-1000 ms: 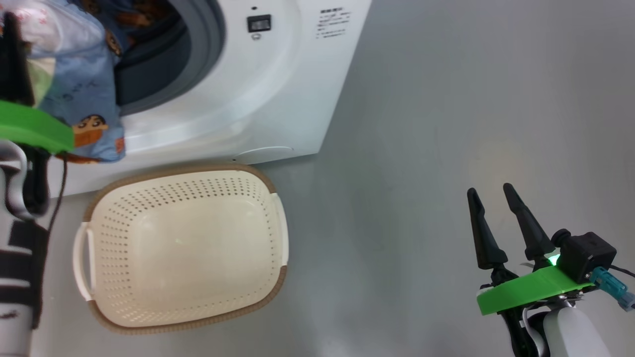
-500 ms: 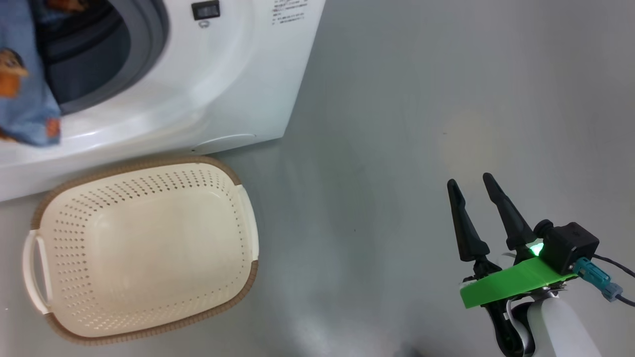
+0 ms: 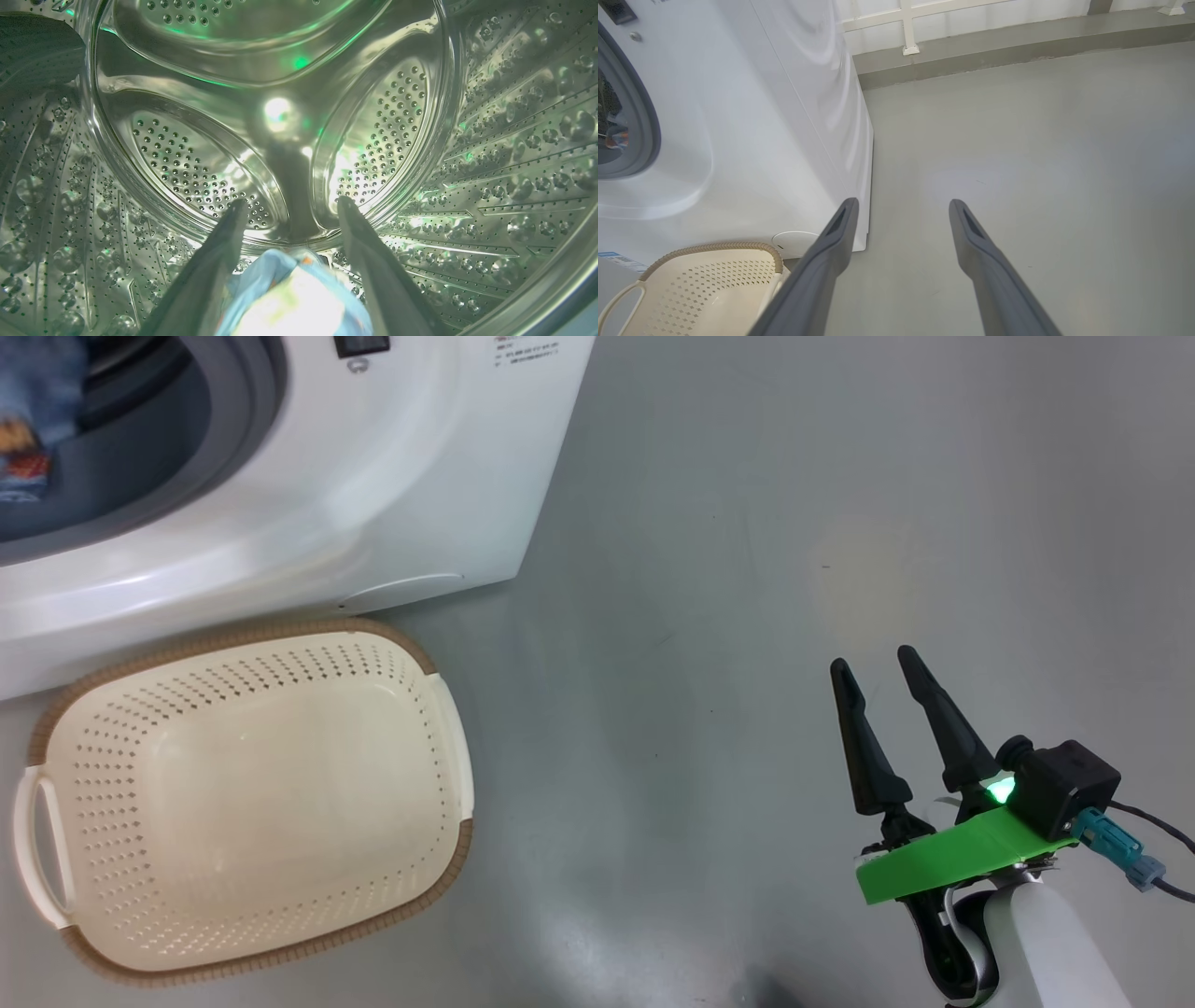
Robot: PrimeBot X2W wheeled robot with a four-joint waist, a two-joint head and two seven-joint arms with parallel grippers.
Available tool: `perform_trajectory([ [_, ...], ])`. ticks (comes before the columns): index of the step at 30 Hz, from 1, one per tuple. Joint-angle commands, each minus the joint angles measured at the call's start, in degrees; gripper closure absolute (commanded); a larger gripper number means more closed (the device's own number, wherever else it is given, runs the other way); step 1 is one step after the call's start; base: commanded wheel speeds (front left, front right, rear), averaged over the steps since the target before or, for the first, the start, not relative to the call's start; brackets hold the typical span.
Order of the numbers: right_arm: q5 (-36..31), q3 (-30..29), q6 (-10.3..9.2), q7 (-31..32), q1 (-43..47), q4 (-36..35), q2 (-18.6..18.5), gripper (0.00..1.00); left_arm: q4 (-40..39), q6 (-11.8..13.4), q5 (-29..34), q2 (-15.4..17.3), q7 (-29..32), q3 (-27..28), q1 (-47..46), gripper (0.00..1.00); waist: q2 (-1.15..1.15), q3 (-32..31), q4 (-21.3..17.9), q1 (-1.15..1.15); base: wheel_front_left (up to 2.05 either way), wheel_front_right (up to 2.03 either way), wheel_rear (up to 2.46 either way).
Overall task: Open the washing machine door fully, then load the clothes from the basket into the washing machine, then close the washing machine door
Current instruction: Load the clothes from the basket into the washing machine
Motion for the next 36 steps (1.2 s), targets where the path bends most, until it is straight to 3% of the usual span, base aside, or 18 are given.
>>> perform_trajectory([
  [1, 0.3, 1.2, 0.08, -0.3, -0.2, -1.1, 0.1, 0.00, -1.2, -0.1, 0.3, 2.5, -0.3, 1.2, 0.7, 0.00, 0.00, 0.0, 0.1, 0.00, 0.00, 0.00, 0.00],
  [13, -0.3, 0.8, 0.08, -0.3, -0.2, -1.0, 0.1, 0.00, -1.4, -0.1, -1.7, 0.2, -0.3, 1.1, 5.1, 0.00, 0.00, -1.7, 1.4, 0.00, 0.00, 0.00, 0.00],
  [36, -0.6, -1.6, 0.08, -0.3, 3.7, -0.6, -4.2, 0.00, -10.0, -0.1, -2.9, -7.8, -0.3, 3.3, 27.9, 0.00, 0.00, -11.1, 8.7, 0.00, 0.00, 0.00, 0.00],
])
